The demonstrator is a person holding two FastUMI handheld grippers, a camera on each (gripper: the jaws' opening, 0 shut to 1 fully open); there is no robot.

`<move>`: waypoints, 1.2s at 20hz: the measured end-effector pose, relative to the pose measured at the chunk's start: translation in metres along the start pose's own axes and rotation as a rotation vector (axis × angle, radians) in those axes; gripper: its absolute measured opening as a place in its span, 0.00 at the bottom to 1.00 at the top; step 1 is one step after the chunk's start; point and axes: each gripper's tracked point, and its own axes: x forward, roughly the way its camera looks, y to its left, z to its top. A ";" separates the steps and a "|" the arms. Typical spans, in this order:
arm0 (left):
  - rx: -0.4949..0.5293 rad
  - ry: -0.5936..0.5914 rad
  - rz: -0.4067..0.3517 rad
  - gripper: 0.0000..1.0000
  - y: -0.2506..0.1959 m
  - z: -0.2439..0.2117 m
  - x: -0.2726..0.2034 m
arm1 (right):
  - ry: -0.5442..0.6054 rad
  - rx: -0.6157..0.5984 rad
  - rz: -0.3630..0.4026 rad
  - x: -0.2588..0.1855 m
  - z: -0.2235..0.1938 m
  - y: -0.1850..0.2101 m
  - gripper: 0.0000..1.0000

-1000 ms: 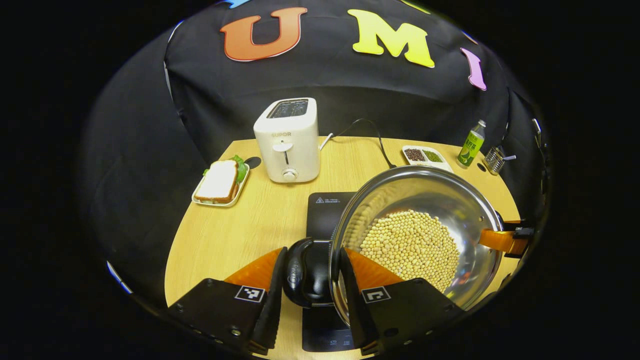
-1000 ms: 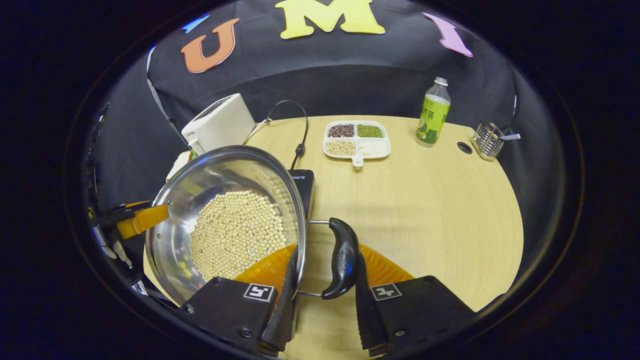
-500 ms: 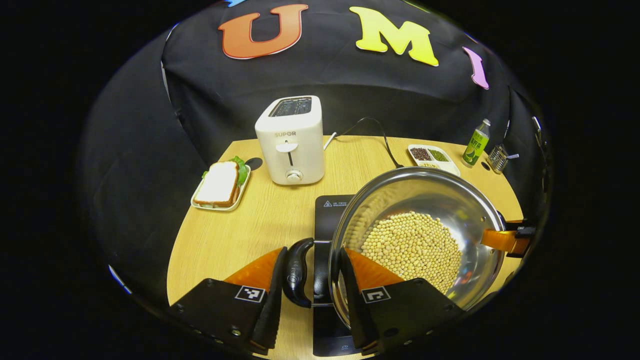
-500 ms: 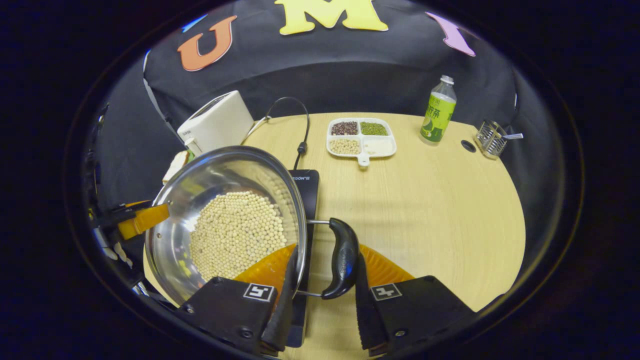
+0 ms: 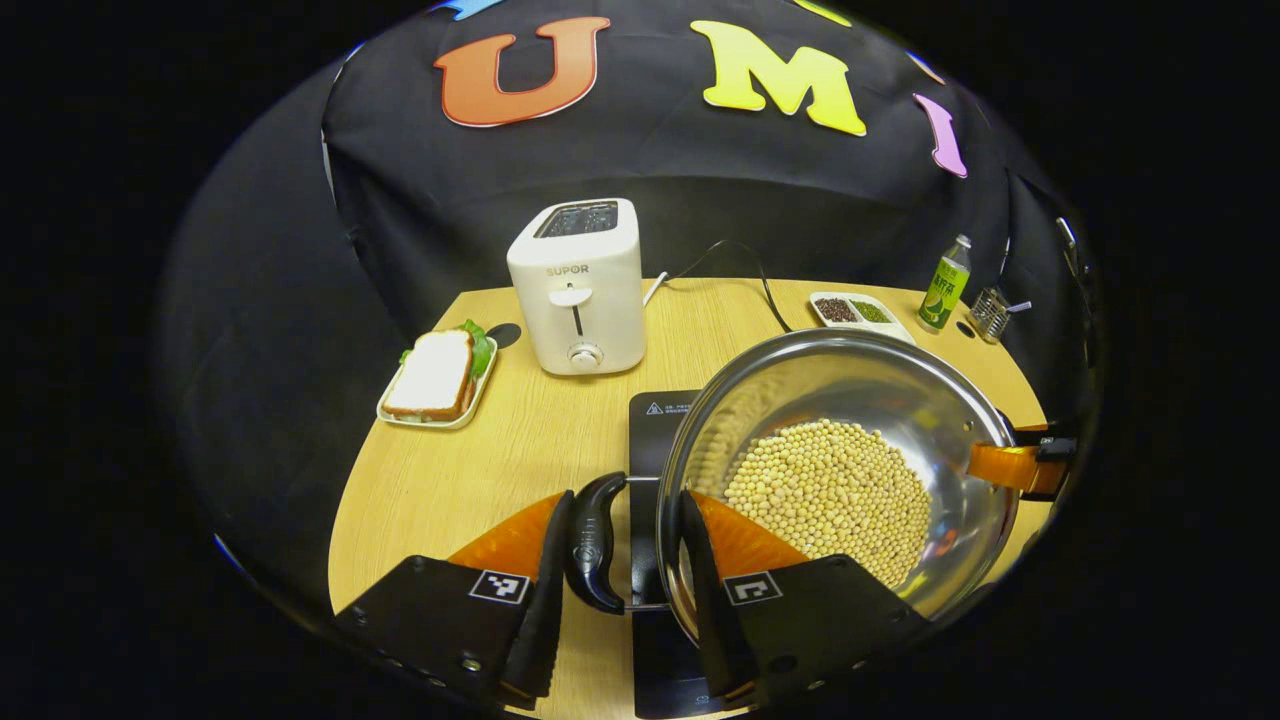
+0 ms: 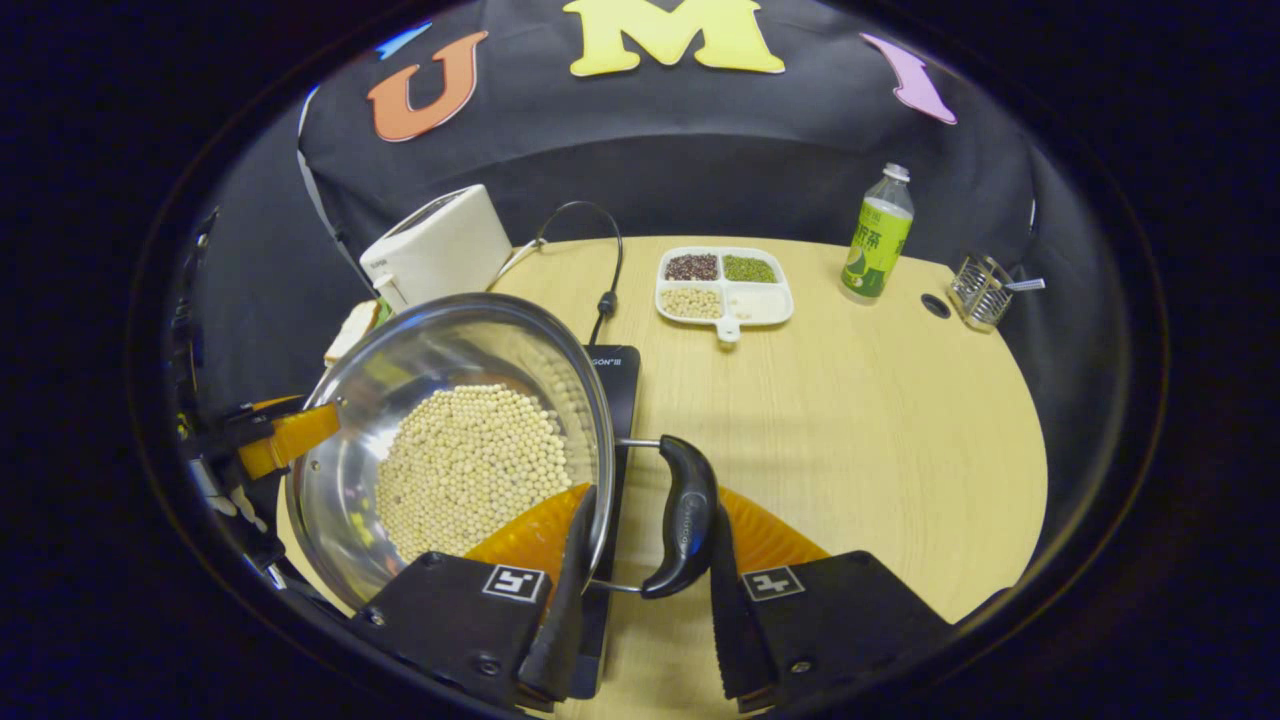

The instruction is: First push the handle of the pot to place it horizontally, then grasp the pot with both hands and set it on the induction cooktop.

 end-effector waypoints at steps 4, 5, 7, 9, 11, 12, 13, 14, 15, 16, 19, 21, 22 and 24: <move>-0.001 -0.015 0.000 0.55 0.000 0.001 -0.001 | -0.015 0.002 -0.002 0.001 0.001 0.000 0.57; 0.000 -0.018 0.000 0.55 0.000 0.002 -0.001 | -0.020 0.003 -0.002 0.001 0.001 0.000 0.57; 0.000 -0.022 -0.002 0.55 0.000 0.001 -0.001 | -0.028 0.002 -0.002 0.001 0.001 0.000 0.57; -0.001 -0.023 -0.001 0.55 0.000 0.002 -0.001 | -0.039 0.004 0.000 0.001 0.001 -0.001 0.58; 0.003 -0.024 -0.006 0.45 -0.001 0.002 -0.001 | -0.041 0.008 -0.001 0.002 0.002 0.000 0.59; 0.005 -0.025 -0.009 0.56 -0.001 0.002 -0.001 | -0.034 0.000 -0.003 0.001 0.002 0.000 0.58; 0.010 -0.029 -0.011 0.56 -0.001 0.003 -0.002 | -0.034 -0.002 -0.004 0.002 0.002 -0.001 0.59; 0.014 -0.035 -0.010 0.57 -0.001 0.004 -0.003 | -0.037 0.003 0.001 0.002 0.003 0.000 0.60; 0.019 -0.041 -0.007 0.57 -0.001 0.004 -0.003 | -0.040 0.002 0.005 0.002 0.002 0.000 0.62; 0.030 -0.049 -0.003 0.59 -0.001 0.005 -0.003 | -0.037 0.006 0.012 0.003 0.002 -0.001 0.64; 0.053 -0.139 0.033 0.66 0.005 0.022 -0.017 | -0.122 -0.024 0.009 -0.008 0.018 -0.005 0.74; 0.055 -0.205 0.073 0.77 0.010 0.037 -0.032 | -0.205 -0.093 -0.002 -0.023 0.038 -0.006 0.74; 0.049 -0.214 0.082 0.96 0.010 0.040 -0.037 | -0.234 -0.120 0.000 -0.032 0.045 -0.005 0.82; 0.040 -0.245 0.100 0.97 0.009 0.047 -0.053 | -0.275 -0.148 0.008 -0.049 0.054 0.001 0.84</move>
